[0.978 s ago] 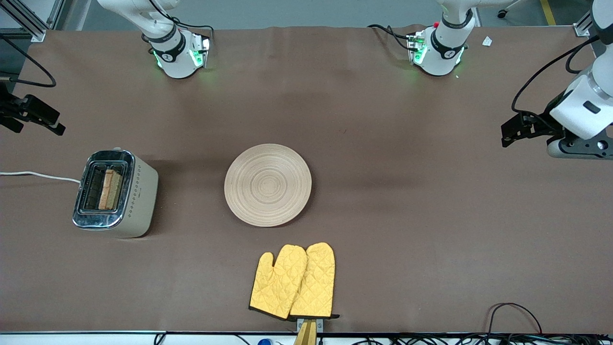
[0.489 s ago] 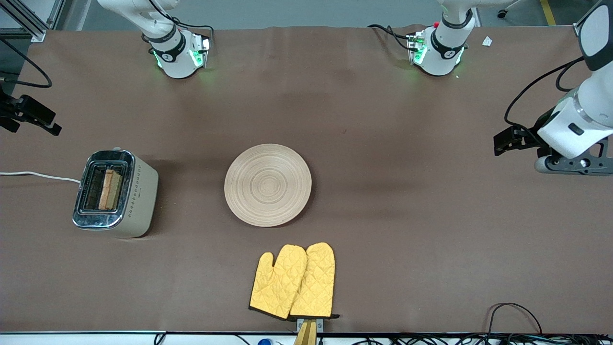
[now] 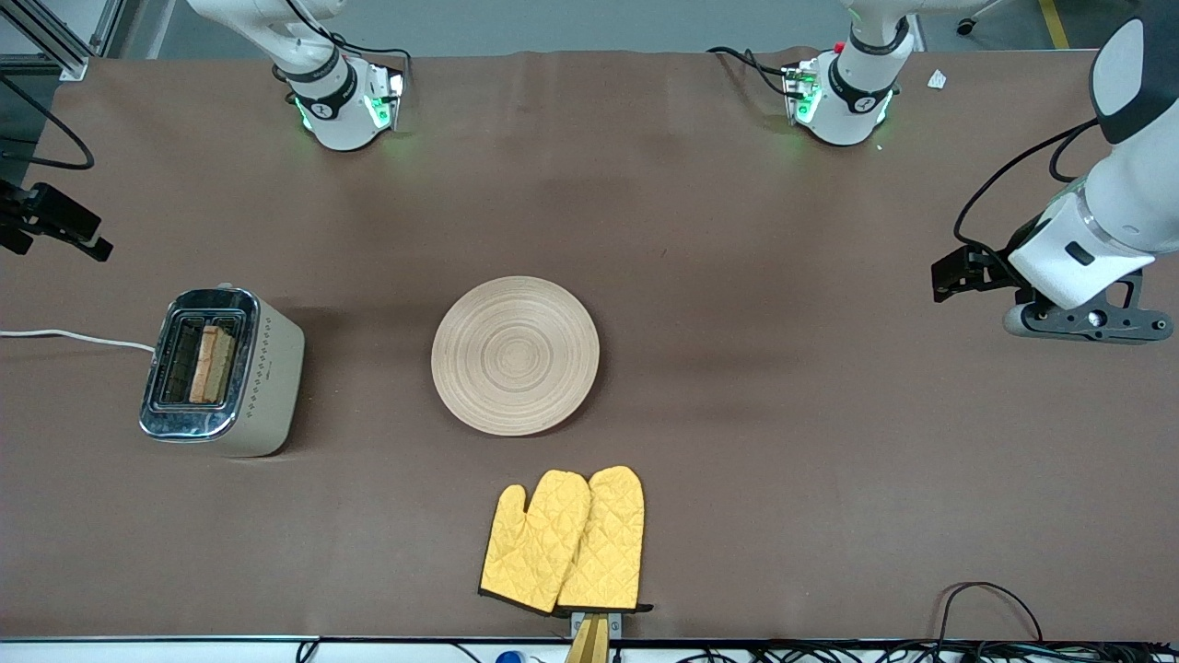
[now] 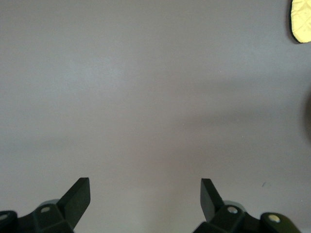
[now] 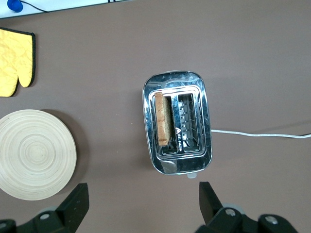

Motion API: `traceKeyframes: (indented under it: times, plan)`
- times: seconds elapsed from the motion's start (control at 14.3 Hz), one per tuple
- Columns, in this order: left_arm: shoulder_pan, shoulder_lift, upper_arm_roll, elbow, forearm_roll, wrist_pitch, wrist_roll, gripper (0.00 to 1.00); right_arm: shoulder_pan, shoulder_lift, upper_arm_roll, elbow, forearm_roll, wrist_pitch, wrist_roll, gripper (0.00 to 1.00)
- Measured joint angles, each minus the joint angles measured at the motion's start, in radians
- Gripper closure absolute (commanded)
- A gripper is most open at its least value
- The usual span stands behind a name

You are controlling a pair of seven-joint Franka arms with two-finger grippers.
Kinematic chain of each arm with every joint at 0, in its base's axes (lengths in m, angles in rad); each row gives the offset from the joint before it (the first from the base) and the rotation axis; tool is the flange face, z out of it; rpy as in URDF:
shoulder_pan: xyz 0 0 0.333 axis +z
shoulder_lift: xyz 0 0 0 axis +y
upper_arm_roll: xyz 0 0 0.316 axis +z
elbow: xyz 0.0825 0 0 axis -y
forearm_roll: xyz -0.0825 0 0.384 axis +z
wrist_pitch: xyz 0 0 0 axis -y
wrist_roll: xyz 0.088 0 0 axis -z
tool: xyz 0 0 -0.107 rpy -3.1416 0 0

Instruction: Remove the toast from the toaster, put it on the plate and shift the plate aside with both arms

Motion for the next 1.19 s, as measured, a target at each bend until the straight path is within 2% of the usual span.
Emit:
traceKeyframes:
  times: [0.91, 1.19]
  plan:
    - [0.001, -0.008, -0.001, 0.021, 0.000, 0.000, -0.001, 0.00, -0.005, 0.001, 0.000, -0.003, 0.000, -0.005, -0.001, 0.00]
    - [0.006, -0.016, -0.001, 0.025, 0.000, 0.000, -0.001, 0.00, -0.022, 0.046, -0.003, -0.050, 0.000, -0.005, -0.030, 0.00]
